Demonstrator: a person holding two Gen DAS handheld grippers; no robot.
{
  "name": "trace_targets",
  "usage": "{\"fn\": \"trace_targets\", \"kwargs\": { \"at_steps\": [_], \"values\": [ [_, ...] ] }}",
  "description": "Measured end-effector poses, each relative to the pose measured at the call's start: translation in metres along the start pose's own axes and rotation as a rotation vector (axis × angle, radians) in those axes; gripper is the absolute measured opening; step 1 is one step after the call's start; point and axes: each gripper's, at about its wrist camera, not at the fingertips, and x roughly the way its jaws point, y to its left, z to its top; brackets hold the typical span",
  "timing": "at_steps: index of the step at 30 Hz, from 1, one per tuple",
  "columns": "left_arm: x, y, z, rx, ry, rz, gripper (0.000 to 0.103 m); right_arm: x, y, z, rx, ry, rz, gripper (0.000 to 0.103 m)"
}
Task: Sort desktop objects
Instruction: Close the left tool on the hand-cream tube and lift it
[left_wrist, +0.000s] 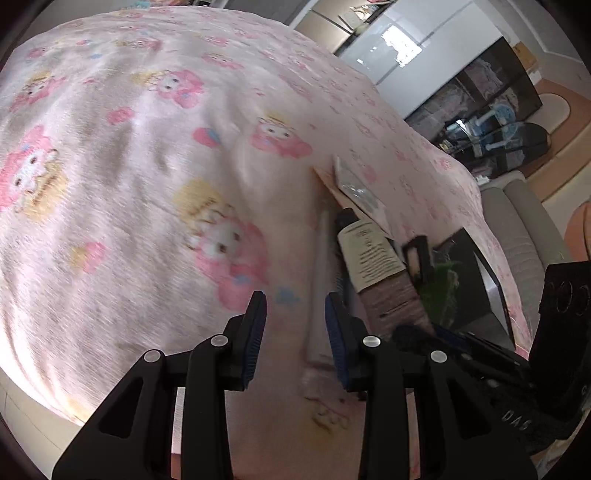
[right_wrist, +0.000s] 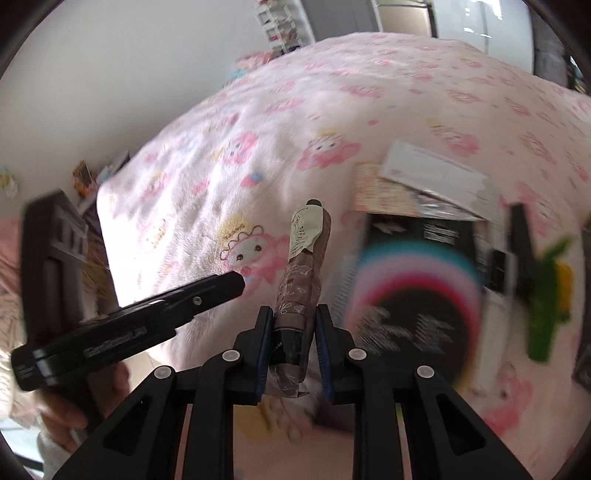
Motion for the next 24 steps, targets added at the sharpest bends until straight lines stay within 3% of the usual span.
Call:
{"fn": "trace_targets", "kwargs": {
  "at_steps": [6, 13, 24],
  "values": [
    [0.009, -0.054, -0.014, 0.066, 0.047, -0.105, 0.032, -0.043, -0.023, -0.011, 0.051, -0.049, -0.012, 0.02],
    [0.013, -0.128, -0.026, 0.183, 0.084, -0.177, 0.031, -0.093, -0.052, -0.036, 0.124, -0.124, -0.062, 0.02],
    [0.038, -0.258, -0.056, 0.38, 0.145, -0.242, 0.031, -0.182, -0.127, -0.069, 0.292, -0.286, -0.181, 0.018]
  ]
}}
